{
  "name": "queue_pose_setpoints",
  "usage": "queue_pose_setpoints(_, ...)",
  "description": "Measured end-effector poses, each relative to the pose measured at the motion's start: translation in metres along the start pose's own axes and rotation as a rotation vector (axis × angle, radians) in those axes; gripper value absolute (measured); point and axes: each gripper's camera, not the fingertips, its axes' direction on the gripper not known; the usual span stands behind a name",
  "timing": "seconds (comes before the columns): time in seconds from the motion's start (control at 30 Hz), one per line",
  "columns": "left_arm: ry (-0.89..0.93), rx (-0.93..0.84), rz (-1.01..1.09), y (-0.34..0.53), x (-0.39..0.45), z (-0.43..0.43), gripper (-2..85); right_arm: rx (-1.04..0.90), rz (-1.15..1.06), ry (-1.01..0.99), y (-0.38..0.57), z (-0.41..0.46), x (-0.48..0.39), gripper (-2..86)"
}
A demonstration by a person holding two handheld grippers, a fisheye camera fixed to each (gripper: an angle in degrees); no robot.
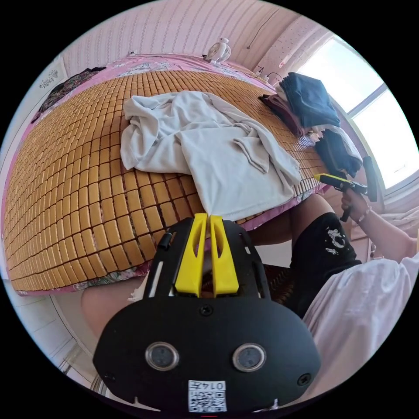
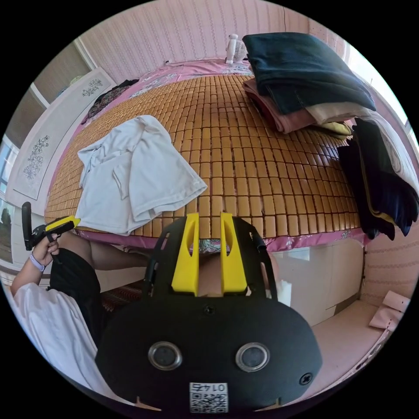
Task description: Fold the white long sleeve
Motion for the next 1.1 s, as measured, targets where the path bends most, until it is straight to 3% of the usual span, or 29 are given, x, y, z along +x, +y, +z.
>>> queue_pose_setpoints(0.2, 0.077, 0.067, -0.067, 0.035, -0.013, -0.037, -1.0, 0.06, -0.049, -0.048, -0.018, -0.001, -0.005, 10.7)
queue_pose_setpoints(0.3, 0.067, 0.074, -0.062, 0.051, -0.013, -0.051, -1.0, -0.025, -0.117, -0.017, -0.025, 0.017, -0.018, 10.5)
queue_pose_setpoints(0.33, 0.064, 0.072, -0.06, 0.054, -0.013, -0.053, -1.0, -0.087, -0.133, 0.025, -0.024, 0.027, -0.022, 10.0)
queue_pose_setpoints(0.6, 0.048, 0.097, -0.054, 0.107, -0.009, -0.089, -1.0, -0.043, -0.183, 0.067, 0.007, -0.003, -0.003, 2.6)
queue_pose_setpoints(0.87, 0.153, 0.466, -0.139, 0.162, -0.029, -0.201, -1.0, 0.296, 0.171, -0.502, 0.041, -0.121, 0.109, 1.0)
queue_pose_setpoints(0.97, 0.253, 0.67, -0.074, 0.176, -0.029, -0.271, -1.0, 0.474, 0.092, -0.66, 0.038, -0.187, 0.119, 0.9)
queue_pose_setpoints(1.1, 0.165, 0.932, 0.116, 0.196, 0.002, -0.392, -1.0, 0.699, -0.086, -0.785, 0.028, -0.286, 0.106, 0.8)
